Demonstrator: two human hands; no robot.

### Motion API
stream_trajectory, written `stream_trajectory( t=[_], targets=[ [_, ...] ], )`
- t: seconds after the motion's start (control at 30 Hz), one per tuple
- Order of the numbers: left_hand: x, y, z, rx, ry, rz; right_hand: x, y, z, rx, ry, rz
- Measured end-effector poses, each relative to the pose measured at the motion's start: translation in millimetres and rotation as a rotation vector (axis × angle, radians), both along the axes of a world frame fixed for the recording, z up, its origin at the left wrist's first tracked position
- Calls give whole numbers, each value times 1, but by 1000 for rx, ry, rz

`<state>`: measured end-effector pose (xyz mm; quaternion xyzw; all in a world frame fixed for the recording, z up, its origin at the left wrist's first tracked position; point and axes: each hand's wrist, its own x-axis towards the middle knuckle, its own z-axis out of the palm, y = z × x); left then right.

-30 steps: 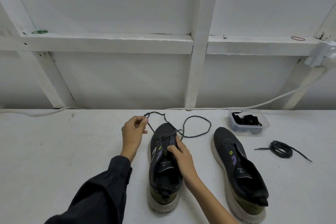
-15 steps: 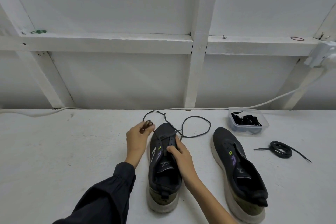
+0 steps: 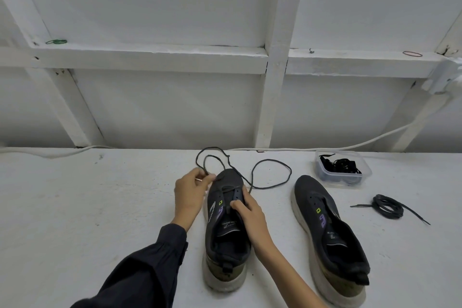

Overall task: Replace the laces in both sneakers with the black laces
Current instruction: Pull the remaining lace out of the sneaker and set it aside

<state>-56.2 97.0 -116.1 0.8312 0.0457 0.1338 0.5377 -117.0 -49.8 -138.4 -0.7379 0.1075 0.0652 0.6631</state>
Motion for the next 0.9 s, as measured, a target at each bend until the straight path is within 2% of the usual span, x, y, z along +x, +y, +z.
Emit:
stream_trajectory(
  t=[0.07, 0.13, 0.3, 0.4, 0.53, 0.63, 0.73, 0.9],
  targets=[
    [0, 1, 9, -112, -92, 93, 0, 0, 0, 1, 11, -1],
    [1, 1, 9, -139, -67, 63, 1, 1, -1, 3, 13, -7],
    [-6, -2, -12, -1, 137, -134, 3, 1, -6, -18, 5, -3],
    [-10, -6, -17, -9, 128, -136, 4, 0, -6, -16, 1, -2],
    [-10, -8, -15, -9, 65, -33, 3, -1, -6, 0, -7, -1],
    [-11, -5, -20, 35, 155, 32, 4, -1, -7, 6, -8, 1],
    [-13, -3, -28, 51, 247, -37, 4, -1, -8, 5, -19, -1],
    [-9, -6, -25, 51, 169, -96, 4, -2, -11, 18, -14, -1]
  ],
)
